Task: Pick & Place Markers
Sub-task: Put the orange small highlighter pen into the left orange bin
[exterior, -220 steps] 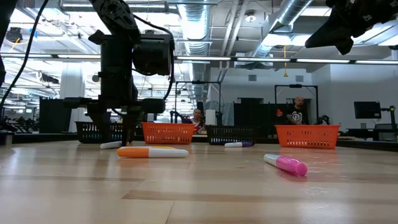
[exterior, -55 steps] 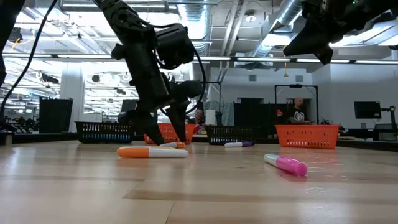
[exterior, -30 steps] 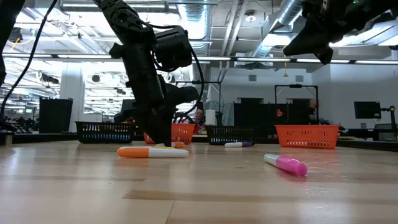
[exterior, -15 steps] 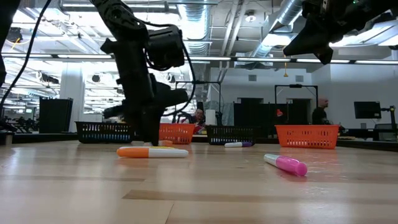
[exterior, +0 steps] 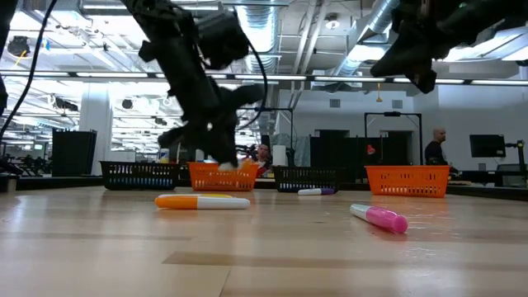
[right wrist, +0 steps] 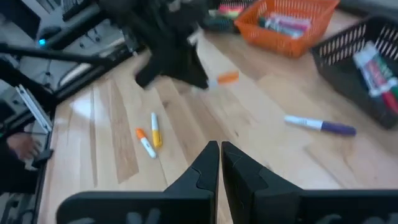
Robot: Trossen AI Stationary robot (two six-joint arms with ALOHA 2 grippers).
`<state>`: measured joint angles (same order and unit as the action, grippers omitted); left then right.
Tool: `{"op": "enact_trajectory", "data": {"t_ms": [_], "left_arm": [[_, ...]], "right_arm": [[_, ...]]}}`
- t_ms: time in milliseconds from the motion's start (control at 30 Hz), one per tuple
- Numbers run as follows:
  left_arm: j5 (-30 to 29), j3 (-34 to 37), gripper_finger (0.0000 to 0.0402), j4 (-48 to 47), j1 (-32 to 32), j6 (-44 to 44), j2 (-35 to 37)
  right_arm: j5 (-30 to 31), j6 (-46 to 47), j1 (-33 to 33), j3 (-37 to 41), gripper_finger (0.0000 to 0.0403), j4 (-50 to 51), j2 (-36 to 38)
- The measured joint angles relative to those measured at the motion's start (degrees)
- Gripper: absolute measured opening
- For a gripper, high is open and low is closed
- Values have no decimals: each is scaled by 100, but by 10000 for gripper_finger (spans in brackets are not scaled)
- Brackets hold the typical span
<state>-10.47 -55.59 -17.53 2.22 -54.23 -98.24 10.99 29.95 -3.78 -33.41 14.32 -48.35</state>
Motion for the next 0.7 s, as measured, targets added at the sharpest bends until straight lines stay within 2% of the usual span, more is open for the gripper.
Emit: {"op": "enact_trajectory", "data": {"t_ms": [167, 267, 333, 467, 700], "left_arm": [[-41, -7, 53, 410, 0, 70, 434], [-146, -16, 56, 698, 0, 163, 725], [-193, -17, 57, 817, 0, 178, 930], [-348, -25, 54, 1028, 0, 285, 1270], [-349, -25, 58, 1500, 0, 281, 1582]], "right_arm": [[-551, 6, 373, 2, 11, -451, -542], [-1110, -6, 687, 2, 27, -1020, -941], [-1465, -35, 879, 2, 48, -1503, -1222], [-1794, -37, 1190, 2, 100, -2482, -1781], [-1901, 164, 1572, 2, 194, -4167, -2527]]}}
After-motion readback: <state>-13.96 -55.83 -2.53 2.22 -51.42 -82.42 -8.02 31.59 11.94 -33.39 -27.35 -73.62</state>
